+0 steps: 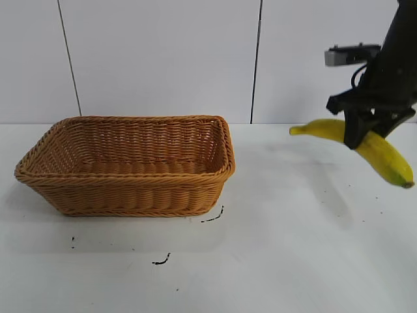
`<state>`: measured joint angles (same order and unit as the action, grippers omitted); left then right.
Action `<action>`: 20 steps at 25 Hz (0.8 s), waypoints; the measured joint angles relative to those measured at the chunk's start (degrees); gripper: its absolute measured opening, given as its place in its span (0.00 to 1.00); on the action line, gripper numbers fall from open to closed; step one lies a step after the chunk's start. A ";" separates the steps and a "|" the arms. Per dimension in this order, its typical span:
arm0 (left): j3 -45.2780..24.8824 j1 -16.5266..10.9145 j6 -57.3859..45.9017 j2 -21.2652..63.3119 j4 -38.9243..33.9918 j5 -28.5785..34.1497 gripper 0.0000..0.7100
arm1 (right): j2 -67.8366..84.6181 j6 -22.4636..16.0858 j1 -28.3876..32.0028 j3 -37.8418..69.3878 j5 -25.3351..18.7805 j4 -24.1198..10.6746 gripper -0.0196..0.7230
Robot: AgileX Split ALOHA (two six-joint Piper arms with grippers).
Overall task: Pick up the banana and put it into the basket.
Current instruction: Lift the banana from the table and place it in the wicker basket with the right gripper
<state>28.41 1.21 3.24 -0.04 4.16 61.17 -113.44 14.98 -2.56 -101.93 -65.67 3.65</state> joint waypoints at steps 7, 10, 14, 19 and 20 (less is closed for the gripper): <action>0.00 0.00 0.00 0.00 0.00 0.00 0.97 | -0.06 0.40 -3.89 -5.46 -0.86 -2.74 0.44; 0.00 0.00 0.00 0.00 0.00 0.00 0.97 | -1.33 0.46 -7.28 -7.79 -0.86 -4.08 0.44; 0.00 0.00 0.00 0.00 0.00 0.00 0.97 | -5.55 0.81 -11.89 -12.83 -1.23 -4.35 0.44; 0.00 0.00 0.00 0.00 0.00 0.00 0.97 | -11.49 3.21 -18.94 -20.49 -1.59 -4.41 0.44; 0.00 0.00 0.00 0.00 0.00 0.00 0.97 | -12.42 3.66 -20.57 -21.65 -1.54 -4.41 0.44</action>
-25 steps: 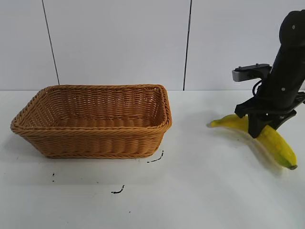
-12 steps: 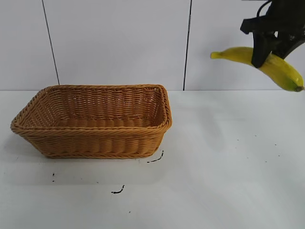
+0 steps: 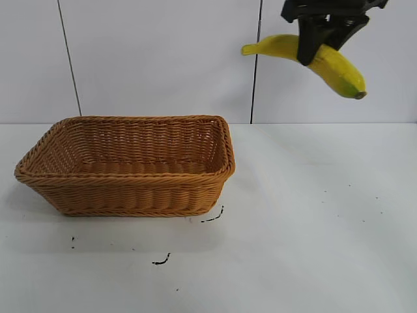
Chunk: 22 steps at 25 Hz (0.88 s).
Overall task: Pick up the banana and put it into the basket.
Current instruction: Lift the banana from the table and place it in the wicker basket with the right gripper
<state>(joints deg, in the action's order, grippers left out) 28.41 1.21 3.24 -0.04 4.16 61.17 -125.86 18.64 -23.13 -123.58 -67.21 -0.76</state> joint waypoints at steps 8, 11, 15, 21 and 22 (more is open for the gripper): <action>0.00 0.00 0.00 0.00 0.00 0.00 0.97 | -4.81 14.67 -10.97 -3.21 8.40 0.00 0.44; 0.00 0.00 0.00 0.00 0.00 0.00 0.97 | -6.89 20.32 -13.17 -3.21 13.15 0.05 0.44; 0.00 0.00 0.00 0.00 0.00 0.00 0.97 | -9.96 22.39 -13.56 -3.21 20.16 0.37 0.44; 0.00 0.00 0.00 0.00 0.05 0.00 0.97 | -14.65 22.83 -13.56 -3.21 21.84 0.76 0.44; 0.00 0.00 0.00 0.00 0.05 0.00 0.97 | -15.28 22.83 -13.56 -3.21 22.21 0.76 0.44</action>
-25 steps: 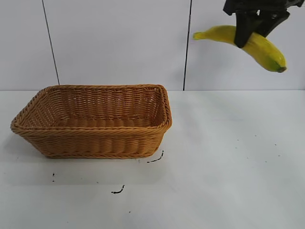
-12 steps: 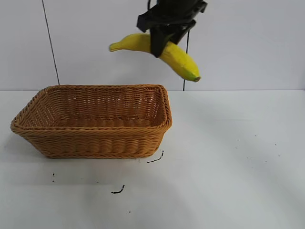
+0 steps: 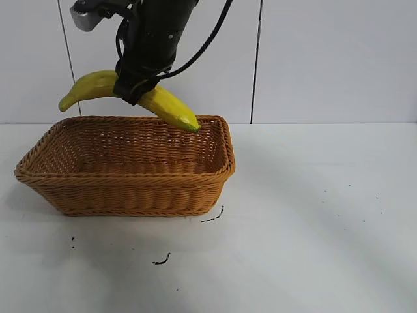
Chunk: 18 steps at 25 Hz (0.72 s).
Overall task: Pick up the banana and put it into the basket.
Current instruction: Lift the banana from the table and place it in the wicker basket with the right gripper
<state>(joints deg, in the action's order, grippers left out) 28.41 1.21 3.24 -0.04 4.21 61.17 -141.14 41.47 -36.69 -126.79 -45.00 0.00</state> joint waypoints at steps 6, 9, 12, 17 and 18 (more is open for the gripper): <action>0.00 0.00 0.00 0.00 -0.05 0.00 0.97 | -2.23 0.00 0.00 0.00 0.64 0.00 0.44; 0.00 0.00 0.00 0.00 -0.05 0.00 0.97 | -2.23 0.00 0.00 0.00 1.51 0.00 0.44; 0.00 0.00 0.00 0.00 -0.05 0.00 0.97 | -2.23 0.00 0.00 0.00 1.66 0.00 0.49; 0.00 0.00 0.00 0.00 -0.05 0.00 0.97 | -2.23 -2.51 0.00 0.00 2.02 0.44 0.90; 0.00 0.00 0.00 0.00 -0.05 0.00 0.97 | -2.02 -4.22 0.00 0.00 2.02 0.60 0.92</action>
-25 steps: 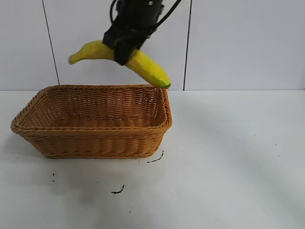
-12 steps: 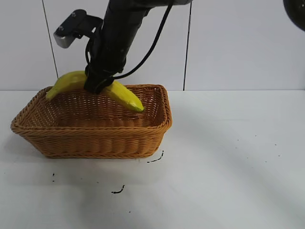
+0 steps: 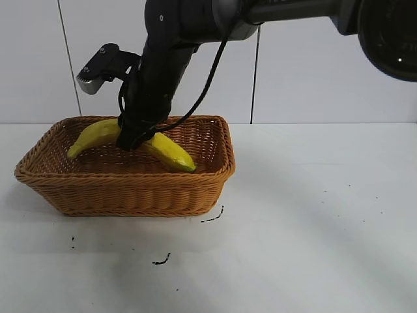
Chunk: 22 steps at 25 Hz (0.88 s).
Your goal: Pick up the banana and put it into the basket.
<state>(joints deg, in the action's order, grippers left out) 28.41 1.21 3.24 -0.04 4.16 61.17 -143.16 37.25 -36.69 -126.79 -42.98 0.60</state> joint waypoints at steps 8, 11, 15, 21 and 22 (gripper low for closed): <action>0.00 0.00 0.00 0.00 0.00 0.00 0.97 | 4.09 -23.77 0.66 -5.67 -10.67 -0.60 0.96; 0.00 0.00 0.00 0.00 0.00 0.00 0.97 | 4.66 -29.31 2.32 -10.65 -17.80 -0.21 0.96; 0.00 0.00 0.00 0.00 0.00 0.00 0.97 | 4.72 -34.72 7.04 -14.03 -21.47 -0.03 0.96; 0.00 0.00 0.00 0.00 0.00 0.00 0.97 | 4.72 -34.65 17.27 -14.18 -25.84 -0.60 0.96; 0.00 0.00 0.00 0.00 0.00 0.00 0.97 | 4.72 -34.48 18.88 -14.18 -26.07 -0.60 0.96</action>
<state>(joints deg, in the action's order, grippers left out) 28.41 1.21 3.24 -0.04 4.16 61.17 -138.43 2.77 -17.81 -140.97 -69.05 0.00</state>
